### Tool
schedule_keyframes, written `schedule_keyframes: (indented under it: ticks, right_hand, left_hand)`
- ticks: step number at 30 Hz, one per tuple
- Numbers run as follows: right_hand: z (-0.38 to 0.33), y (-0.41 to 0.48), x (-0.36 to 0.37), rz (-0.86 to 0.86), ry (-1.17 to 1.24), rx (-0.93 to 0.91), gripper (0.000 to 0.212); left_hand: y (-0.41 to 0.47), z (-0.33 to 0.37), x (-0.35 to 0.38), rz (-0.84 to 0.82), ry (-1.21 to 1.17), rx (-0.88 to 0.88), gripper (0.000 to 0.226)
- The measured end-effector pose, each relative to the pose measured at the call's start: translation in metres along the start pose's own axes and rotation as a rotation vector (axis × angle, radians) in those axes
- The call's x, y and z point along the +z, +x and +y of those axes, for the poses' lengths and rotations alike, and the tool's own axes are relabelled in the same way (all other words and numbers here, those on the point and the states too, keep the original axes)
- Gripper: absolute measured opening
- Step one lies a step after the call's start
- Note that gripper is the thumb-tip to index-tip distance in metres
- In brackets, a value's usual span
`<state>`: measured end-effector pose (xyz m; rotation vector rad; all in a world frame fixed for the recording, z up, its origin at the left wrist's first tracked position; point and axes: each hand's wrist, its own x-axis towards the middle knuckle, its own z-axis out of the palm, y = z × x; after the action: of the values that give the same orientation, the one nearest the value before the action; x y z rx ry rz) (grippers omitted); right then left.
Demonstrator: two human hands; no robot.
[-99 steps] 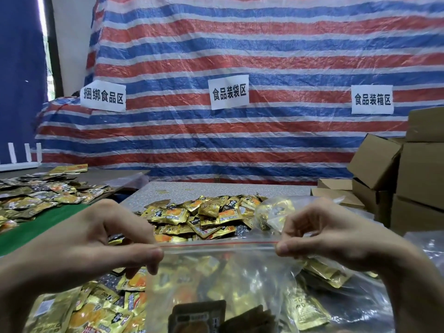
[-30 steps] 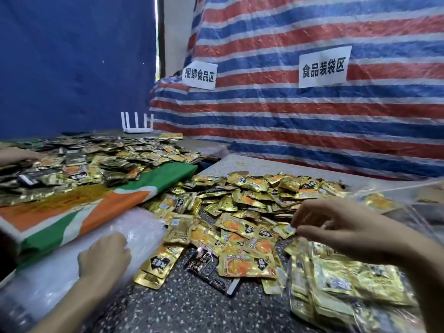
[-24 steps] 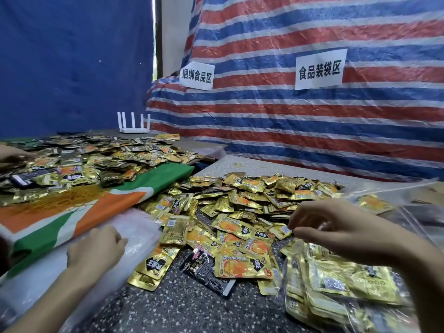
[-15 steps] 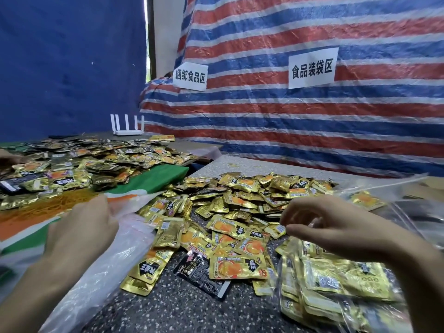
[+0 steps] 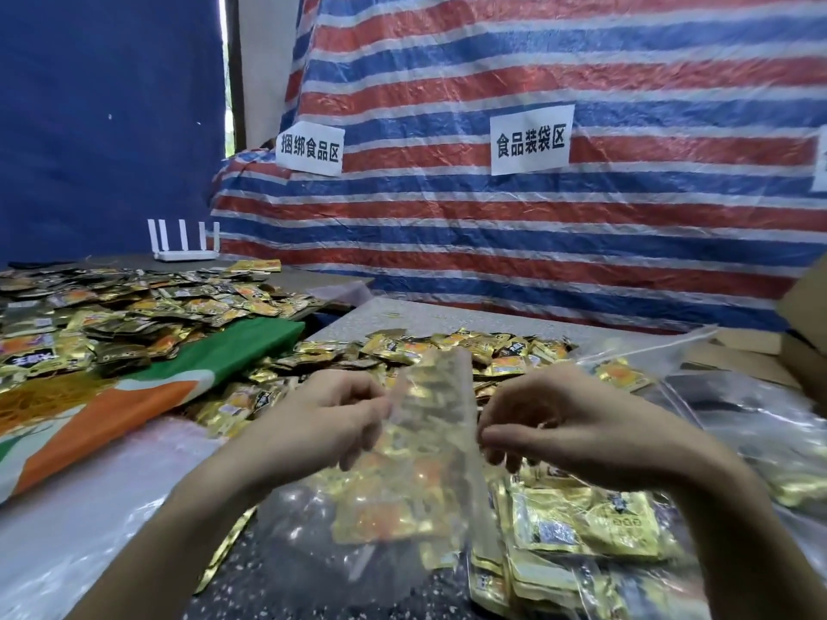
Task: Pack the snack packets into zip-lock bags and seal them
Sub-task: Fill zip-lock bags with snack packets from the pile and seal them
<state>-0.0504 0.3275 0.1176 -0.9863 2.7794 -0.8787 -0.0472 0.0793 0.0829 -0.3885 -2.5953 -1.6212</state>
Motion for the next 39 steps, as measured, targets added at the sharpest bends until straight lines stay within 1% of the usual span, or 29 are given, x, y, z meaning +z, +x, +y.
schedule_keyframes:
  ticks: [3, 6, 8, 9, 10, 12, 13, 14, 15, 17, 18, 20, 21, 22, 23, 25, 28, 30, 32, 34, 36, 38, 39]
  right_hand:
    - [0.005, -0.004, -0.006, 0.053, 0.02, 0.079, 0.021]
    - [0.009, -0.008, -0.015, 0.084, 0.057, 0.119, 0.014]
    - [0.012, -0.013, -0.023, 0.116, 0.132, 0.143, 0.008]
    - [0.013, -0.016, -0.028, 0.148, 0.163, 0.155, 0.007]
    - [0.015, -0.019, -0.031, 0.187, 0.19, 0.167, 0.007]
    - [0.016, -0.022, -0.035, 0.258, 0.254, 0.197, 0.01]
    - [0.016, -0.022, -0.036, 0.287, 0.295, 0.213, 0.012]
    - [0.016, -0.021, -0.036, 0.31, 0.326, 0.228, 0.014]
    - [0.016, -0.02, -0.035, 0.324, 0.344, 0.237, 0.015]
    - [0.014, -0.016, -0.033, 0.336, 0.375, 0.237, 0.015]
    - [0.012, -0.014, -0.032, 0.345, 0.395, 0.23, 0.017]
    - [0.009, -0.01, -0.029, 0.374, 0.431, 0.22, 0.032]
    - [0.008, -0.009, -0.029, 0.385, 0.445, 0.213, 0.038]
    - [0.007, -0.008, -0.028, 0.384, 0.461, 0.204, 0.041]
    - [0.006, -0.007, -0.028, 0.374, 0.48, 0.201, 0.04]
    - [0.004, -0.007, -0.027, 0.357, 0.529, 0.201, 0.03]
    - [0.003, -0.006, -0.026, 0.357, 0.555, 0.203, 0.024]
    - [0.003, -0.006, -0.027, 0.388, 0.566, 0.224, 0.03]
    - [0.005, -0.008, -0.028, 0.421, 0.561, 0.235, 0.045]
    - [0.004, -0.012, -0.03, 0.44, 0.542, 0.2, 0.048]
    - [0.001, -0.018, -0.032, 0.384, 0.504, 0.134, 0.04]
    - [0.0, -0.024, -0.033, 0.261, 0.439, 0.094, 0.029]
    - [-0.001, -0.026, -0.034, 0.2, 0.399, 0.091, 0.028]
  left_hand:
    - [0.019, 0.01, 0.007, -0.146, -0.072, 0.017, 0.017]
    - [0.038, 0.022, 0.008, -0.225, -0.08, 0.058, 0.013]
    - [0.052, 0.029, 0.008, -0.219, -0.111, 0.083, 0.012]
    - [0.058, 0.031, 0.009, -0.173, -0.091, 0.096, 0.011]
    - [0.064, 0.032, 0.013, -0.089, -0.038, 0.111, 0.011]
    - [0.073, 0.031, 0.028, 0.177, 0.092, 0.154, 0.027]
    - [0.074, 0.033, 0.036, 0.288, 0.108, 0.189, 0.033]
    - [0.073, 0.035, 0.044, 0.356, 0.087, 0.243, 0.034]
    - [0.073, 0.037, 0.05, 0.371, 0.029, 0.299, 0.031]
    - [0.071, 0.041, 0.058, 0.315, -0.092, 0.391, 0.014]
    - [0.069, 0.044, 0.06, 0.236, -0.12, 0.41, 0.004]
    - [0.062, 0.048, 0.062, -0.041, -0.094, 0.379, 0.027]
    - [0.059, 0.049, 0.064, -0.178, -0.1, 0.349, 0.033]
    - [0.056, 0.049, 0.065, -0.255, -0.125, 0.33, 0.036]
    - [0.055, 0.048, 0.065, -0.279, -0.149, 0.323, 0.034]
    - [0.053, 0.048, 0.062, -0.258, -0.204, 0.287, 0.025]
    - [0.053, 0.048, 0.055, -0.307, -0.297, 0.215, 0.015]
    - [0.053, 0.048, 0.048, -0.311, -0.304, 0.167, 0.009]
    - [0.055, 0.046, 0.042, -0.265, -0.287, 0.116, 0.013]
    - [0.057, 0.043, 0.034, -0.195, -0.284, 0.076, 0.015]
    - [0.061, 0.038, 0.023, -0.101, -0.287, 0.059, 0.015]
    - [0.064, 0.032, 0.011, -0.029, -0.295, 0.056, 0.025]
    - [0.065, 0.03, 0.006, -0.018, -0.292, 0.055, 0.03]
